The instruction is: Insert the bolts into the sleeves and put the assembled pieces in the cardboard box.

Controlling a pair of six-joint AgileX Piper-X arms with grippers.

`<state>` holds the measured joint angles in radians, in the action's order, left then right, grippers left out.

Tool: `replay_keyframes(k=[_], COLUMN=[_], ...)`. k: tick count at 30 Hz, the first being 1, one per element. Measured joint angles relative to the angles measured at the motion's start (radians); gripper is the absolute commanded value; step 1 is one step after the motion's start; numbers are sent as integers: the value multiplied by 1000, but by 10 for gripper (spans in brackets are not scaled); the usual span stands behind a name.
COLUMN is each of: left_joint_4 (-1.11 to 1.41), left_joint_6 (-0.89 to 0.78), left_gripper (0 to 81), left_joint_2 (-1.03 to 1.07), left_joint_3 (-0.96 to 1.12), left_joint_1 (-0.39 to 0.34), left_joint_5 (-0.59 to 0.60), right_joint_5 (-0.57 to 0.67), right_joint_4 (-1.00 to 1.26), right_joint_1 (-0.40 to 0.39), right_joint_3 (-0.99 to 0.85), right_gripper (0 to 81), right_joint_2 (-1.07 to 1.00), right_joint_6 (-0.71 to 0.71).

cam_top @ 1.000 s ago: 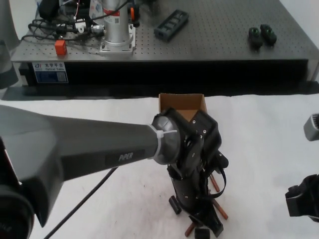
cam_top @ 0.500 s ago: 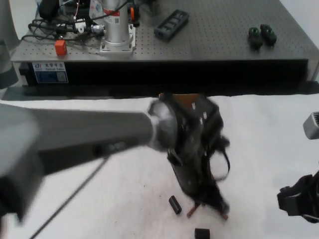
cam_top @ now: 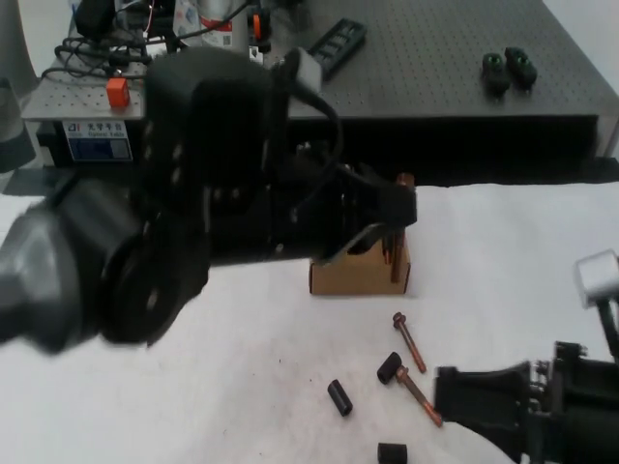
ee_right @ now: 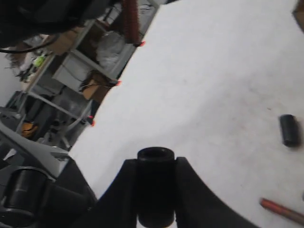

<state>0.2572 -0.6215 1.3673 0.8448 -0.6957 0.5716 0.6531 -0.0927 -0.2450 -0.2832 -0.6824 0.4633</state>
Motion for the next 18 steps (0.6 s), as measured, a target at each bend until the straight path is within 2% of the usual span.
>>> replay_keyframes(k=[2,4,8,18], left_joint_4=[36,46,59,62], left_joint_6=[-25,-32,-42,-43], left_gripper=[6,6,6,6], left_joint_2=[-3,-3,-3,-3], left_joint_3=[-14,-19,-19,-19], left_joint_1=[0,0,0,0], left_joint_5=[11,19,36,55], right_joint_5=[-4,-13,-71,-144], right_joint_4=[101,186,346,453], right_joint_1=[-77,-111,-119,-119], right_joint_3=[1,1,1,1], right_gripper=[58,58,58,58], right_joint_2=[-50,-106,-166,-166], right_joint_6=[34,57,78,78])
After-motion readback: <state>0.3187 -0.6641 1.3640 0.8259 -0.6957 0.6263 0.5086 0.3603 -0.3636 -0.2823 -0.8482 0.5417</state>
